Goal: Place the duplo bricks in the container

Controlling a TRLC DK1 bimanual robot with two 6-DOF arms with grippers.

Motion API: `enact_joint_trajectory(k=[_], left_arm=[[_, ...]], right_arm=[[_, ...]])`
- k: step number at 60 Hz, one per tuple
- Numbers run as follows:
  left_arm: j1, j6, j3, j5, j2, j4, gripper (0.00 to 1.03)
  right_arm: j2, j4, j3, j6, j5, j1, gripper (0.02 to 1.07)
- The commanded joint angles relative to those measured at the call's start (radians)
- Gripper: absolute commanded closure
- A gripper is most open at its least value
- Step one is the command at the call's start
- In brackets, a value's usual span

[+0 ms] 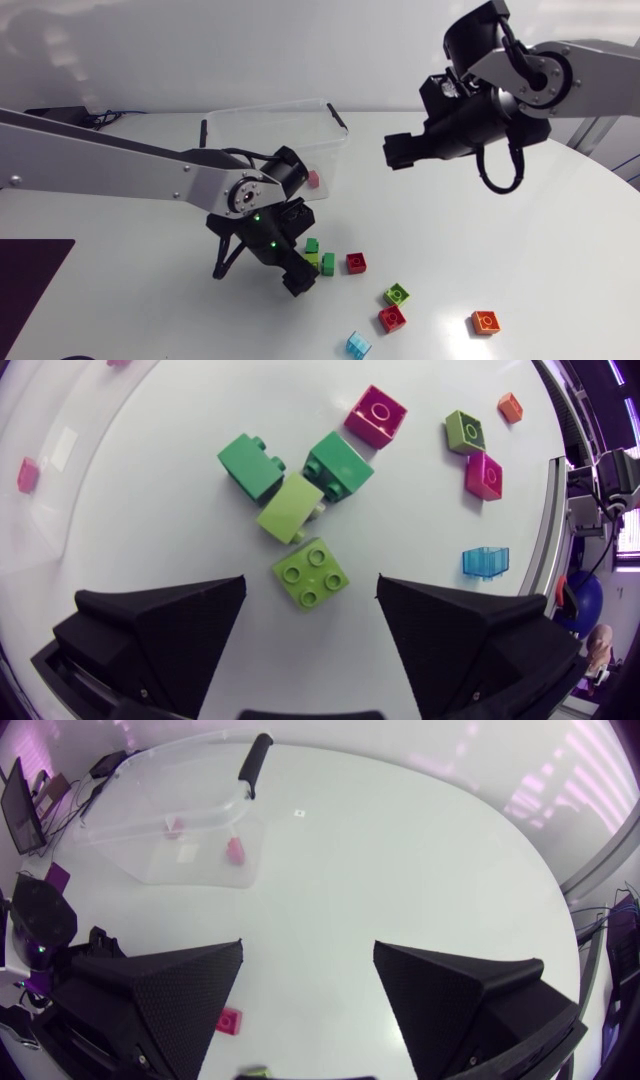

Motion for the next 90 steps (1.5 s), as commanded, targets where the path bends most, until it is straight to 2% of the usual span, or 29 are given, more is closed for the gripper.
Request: enact_joint_trajectory(k=[1,6,9,18,32,47,51,58,67,77,83,90], left_arm=[[-0.036,-0.062,0.047,-0.003,0.043,-0.048,0.15],[-0.056,-0.079,0.054,-0.007,0.055,-0.048,0.17],[-0.059,-0.085,0.06,-0.007,0.065,-0.049,0.21],[-0.064,-0.104,0.074,-0.01,0.092,-0.06,0.54],[-0.09,-0.104,0.07,-0.032,0.126,-0.069,0.61],[-0.064,-0.085,0.061,-0.079,-0.046,-0.092,0.61],[-0.049,-0.078,0.07,-0.096,-0.106,-0.105,0.61],[-0.006,-0.053,0.1,-0.142,-0.214,-0.123,0.61],[0.063,-0.018,0.15,-0.176,-0.308,-0.12,0.61],[0.108,0.001,0.189,-0.185,-0.334,-0.131,0.61],[0.099,-0.004,0.153,-0.182,-0.305,-0.154,0.6],[0.083,-0.007,0.109,-0.093,-0.221,-0.187,0.58]], right_arm=[[-0.046,-0.036,-0.079,0.002,0.013,-0.005,0.11],[-0.063,-0.082,-0.128,-0.001,0.014,-0.008,0.11],[-0.074,-0.1,-0.159,-0.001,0.013,-0.008,0.11],[-0.084,-0.186,-0.247,-0.003,0.008,-0.031,0.11],[-0.006,-0.326,-0.303,-0.06,0.002,-0.181,0.11],[0.026,-0.398,-0.382,-0.103,-0.044,-0.27,0.12],[0.037,-0.398,-0.406,-0.104,-0.048,-0.278,0.12],[0.049,-0.39,-0.438,-0.115,-0.074,-0.299,0.19],[0.094,-0.398,-0.44,-0.133,-0.084,-0.313,0.2],[0.117,-0.39,-0.441,-0.133,-0.097,-0.307,0.45],[0.146,-0.39,-0.444,-0.139,-0.107,-0.318,0.5],[0.179,-0.387,-0.446,-0.159,-0.131,-0.332,0.69]])
